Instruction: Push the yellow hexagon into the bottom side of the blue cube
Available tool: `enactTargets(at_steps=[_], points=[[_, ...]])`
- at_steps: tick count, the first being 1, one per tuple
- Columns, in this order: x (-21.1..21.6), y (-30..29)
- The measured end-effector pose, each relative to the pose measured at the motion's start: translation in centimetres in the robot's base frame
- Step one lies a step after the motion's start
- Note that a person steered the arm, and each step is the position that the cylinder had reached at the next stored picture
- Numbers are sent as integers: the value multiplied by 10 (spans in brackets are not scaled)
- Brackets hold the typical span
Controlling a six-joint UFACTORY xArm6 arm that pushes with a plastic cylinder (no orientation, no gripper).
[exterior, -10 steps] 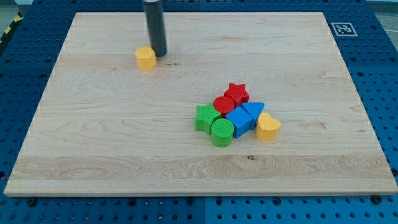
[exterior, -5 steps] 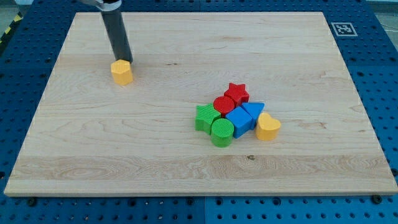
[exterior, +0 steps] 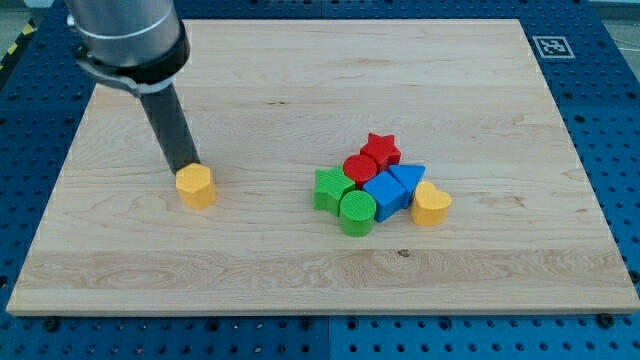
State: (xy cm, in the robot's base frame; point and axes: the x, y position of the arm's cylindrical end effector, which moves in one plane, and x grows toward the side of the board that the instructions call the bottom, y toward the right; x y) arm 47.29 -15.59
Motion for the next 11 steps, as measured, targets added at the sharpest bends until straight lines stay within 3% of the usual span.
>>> enactTargets(at_steps=[3, 5, 11], points=[[43, -4], [44, -4], [88, 118]])
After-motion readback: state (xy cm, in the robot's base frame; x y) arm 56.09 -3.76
